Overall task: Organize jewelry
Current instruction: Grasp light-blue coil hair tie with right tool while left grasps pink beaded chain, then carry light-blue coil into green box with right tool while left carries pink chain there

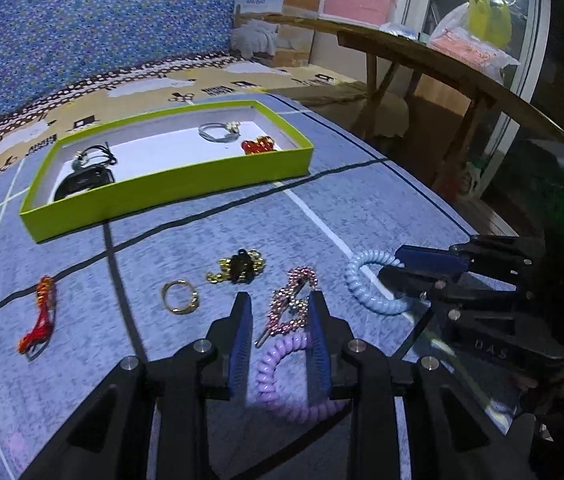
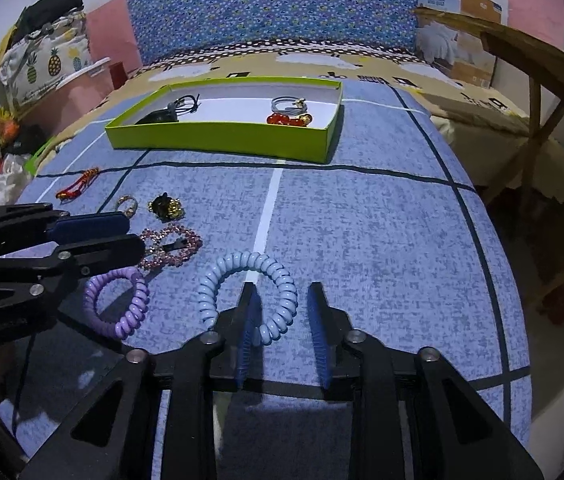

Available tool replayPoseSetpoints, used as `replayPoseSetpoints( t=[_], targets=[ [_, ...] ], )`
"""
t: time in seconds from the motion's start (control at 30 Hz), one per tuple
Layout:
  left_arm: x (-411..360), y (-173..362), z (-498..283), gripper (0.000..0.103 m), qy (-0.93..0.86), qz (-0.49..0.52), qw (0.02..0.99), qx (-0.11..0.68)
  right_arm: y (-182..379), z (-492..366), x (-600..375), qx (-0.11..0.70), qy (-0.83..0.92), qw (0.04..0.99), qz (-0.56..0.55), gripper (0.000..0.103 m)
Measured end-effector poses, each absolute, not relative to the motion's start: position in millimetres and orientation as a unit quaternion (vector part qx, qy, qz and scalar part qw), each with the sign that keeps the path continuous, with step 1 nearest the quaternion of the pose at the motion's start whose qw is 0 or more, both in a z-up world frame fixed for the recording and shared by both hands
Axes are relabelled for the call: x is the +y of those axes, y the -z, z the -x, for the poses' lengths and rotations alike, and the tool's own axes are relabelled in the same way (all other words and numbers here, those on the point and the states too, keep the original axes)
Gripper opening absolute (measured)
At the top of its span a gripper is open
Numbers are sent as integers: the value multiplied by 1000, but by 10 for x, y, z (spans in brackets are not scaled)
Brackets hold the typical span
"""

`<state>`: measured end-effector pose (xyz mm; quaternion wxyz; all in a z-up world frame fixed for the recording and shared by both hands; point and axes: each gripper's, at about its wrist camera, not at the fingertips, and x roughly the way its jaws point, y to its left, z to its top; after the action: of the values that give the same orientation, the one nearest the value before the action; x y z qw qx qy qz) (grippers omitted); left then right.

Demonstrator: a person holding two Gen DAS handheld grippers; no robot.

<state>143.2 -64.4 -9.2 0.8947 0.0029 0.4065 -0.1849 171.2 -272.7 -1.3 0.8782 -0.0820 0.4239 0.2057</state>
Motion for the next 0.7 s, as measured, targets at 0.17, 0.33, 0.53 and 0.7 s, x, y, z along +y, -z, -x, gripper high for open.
replayPoseSetpoints(
  t=[0.17, 0.33, 0.53, 0.7],
  targets=[
    [-728, 164, -1495, 30, 189, -16, 885, 425, 13, -1728, -2790, 425, -208, 878, 69, 10],
    [-805, 183, -1511, 30, 183, -37, 884, 429, 10, -1720, -2801, 424, -210, 878, 68, 9],
    [-857, 180, -1490, 23, 170, -60, 887, 425, 4, -1688, -2838, 422, -209, 880, 61, 9],
    [-808, 146, -1457, 22, 170, -51, 891, 417, -8, -1651, -2901, 419, -204, 883, 53, 9]
  ],
)
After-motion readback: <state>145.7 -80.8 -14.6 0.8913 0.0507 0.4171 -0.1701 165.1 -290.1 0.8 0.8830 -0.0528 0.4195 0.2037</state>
